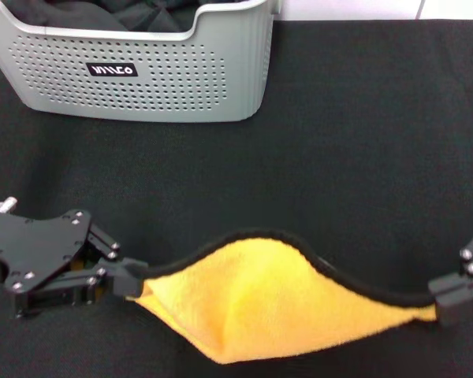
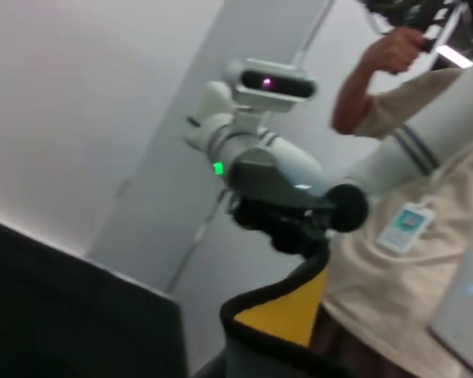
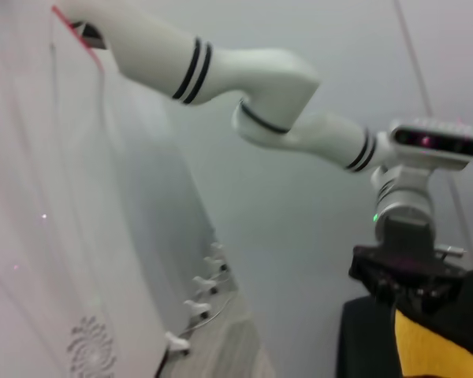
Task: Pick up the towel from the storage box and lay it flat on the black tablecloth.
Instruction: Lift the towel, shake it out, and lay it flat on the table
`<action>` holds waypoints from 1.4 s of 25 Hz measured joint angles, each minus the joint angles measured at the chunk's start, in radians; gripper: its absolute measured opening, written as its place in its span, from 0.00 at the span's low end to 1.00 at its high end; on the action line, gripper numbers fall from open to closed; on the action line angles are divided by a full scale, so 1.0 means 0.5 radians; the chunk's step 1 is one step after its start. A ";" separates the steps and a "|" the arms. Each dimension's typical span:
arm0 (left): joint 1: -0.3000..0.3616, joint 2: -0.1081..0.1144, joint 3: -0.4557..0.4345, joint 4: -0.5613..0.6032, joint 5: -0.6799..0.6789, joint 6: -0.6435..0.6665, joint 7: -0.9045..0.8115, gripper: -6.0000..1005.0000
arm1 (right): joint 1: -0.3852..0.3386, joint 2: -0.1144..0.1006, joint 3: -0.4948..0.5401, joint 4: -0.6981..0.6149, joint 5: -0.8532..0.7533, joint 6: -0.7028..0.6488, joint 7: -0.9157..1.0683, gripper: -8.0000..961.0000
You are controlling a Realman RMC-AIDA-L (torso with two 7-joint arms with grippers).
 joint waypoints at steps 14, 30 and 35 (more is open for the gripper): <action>-0.093 0.239 -0.147 0.598 0.058 0.008 -0.202 0.02 | -0.048 -0.228 -0.358 -0.022 0.691 -0.012 -0.014 0.01; -0.256 -0.565 -0.174 -0.716 -0.077 -0.124 -0.132 0.02 | 0.214 -0.147 0.052 0.943 -0.011 0.191 -0.435 0.01; -0.320 -0.620 -0.170 -0.737 -0.268 -0.466 -0.059 0.02 | 0.225 -0.171 0.085 0.952 -0.155 0.450 -0.413 0.01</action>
